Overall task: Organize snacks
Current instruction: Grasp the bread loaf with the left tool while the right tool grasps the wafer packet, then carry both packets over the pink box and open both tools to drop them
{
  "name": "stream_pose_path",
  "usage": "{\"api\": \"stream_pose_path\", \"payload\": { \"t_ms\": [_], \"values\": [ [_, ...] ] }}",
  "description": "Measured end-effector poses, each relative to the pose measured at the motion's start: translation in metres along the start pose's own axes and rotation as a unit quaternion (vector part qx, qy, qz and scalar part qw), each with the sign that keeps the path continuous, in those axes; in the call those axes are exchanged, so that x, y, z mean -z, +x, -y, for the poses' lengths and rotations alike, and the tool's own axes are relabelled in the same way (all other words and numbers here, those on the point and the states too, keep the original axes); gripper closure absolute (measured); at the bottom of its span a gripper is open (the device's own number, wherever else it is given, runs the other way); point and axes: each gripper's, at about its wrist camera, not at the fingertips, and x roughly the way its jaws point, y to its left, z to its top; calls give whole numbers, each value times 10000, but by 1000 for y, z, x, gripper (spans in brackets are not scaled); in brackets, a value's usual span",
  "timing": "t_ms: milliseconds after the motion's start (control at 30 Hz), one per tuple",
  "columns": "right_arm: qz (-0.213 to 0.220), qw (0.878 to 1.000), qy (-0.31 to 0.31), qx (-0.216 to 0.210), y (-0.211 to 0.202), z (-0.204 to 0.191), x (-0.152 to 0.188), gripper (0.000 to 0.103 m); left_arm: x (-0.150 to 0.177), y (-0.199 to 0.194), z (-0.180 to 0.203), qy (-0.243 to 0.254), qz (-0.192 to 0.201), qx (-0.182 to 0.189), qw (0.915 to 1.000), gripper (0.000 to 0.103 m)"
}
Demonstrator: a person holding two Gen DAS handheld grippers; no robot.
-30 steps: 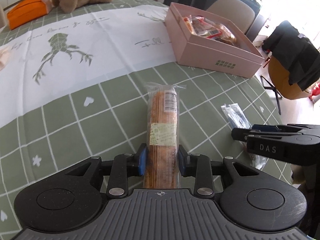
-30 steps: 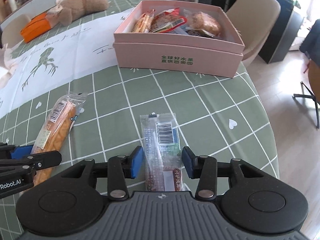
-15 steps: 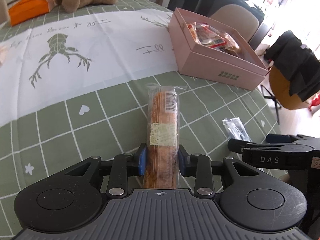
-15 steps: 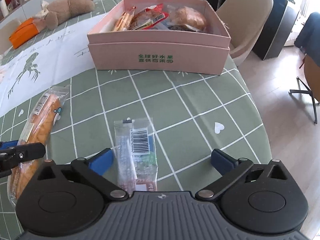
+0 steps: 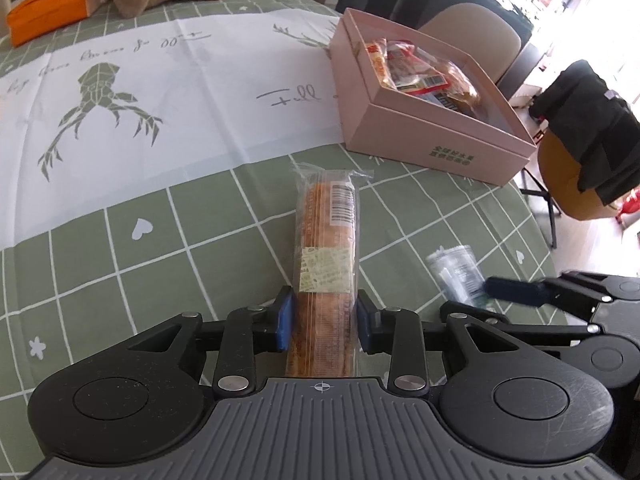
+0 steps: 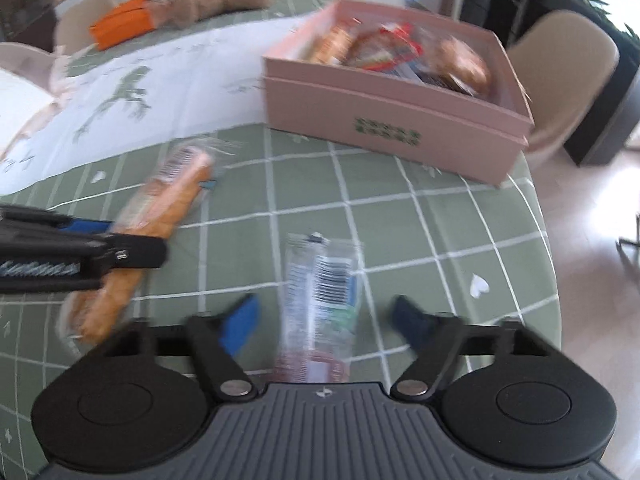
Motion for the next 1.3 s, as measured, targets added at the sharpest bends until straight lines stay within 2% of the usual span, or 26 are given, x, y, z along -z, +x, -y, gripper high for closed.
{"api": "stream_pose_path", "payload": {
  "t_ms": [33,233,400,567,833,867,900,1000,1100,1233,1300],
  "values": [
    [-18,10000,-35,-19,0,-2,-1,63,0,0,-1,-39,-14,23,10000,68],
    [-21,9997,229,23,-5,7,4,66,-4,1,-1,-91,-176,21,9998,70],
    [17,9981,598,177,-16,26,9,67,0,-8,-5,-116,-95,280,9995,70],
    [267,9961,816,226,-35,33,6,67,3,-22,1,-14,73,431,9990,71],
    [852,9895,1165,74,-84,49,-8,72,-16,-53,34,454,433,635,9960,71],
    [969,9880,1202,32,-93,53,-13,96,-19,-58,37,468,512,687,9952,71],
    [1054,9869,1224,14,-101,56,-18,102,-23,-61,41,487,580,726,9945,71],
    [1369,9837,1166,8,-124,64,-30,102,-34,-66,47,538,713,775,9930,71],
    [1351,9858,997,-3,-126,68,-38,102,-38,-59,45,403,691,628,9948,71],
    [966,9929,690,105,-94,71,-33,98,-29,-45,28,59,339,392,9986,71],
    [634,9964,520,212,-68,69,-29,83,-22,-38,20,-78,148,328,9993,71]
  ]
}}
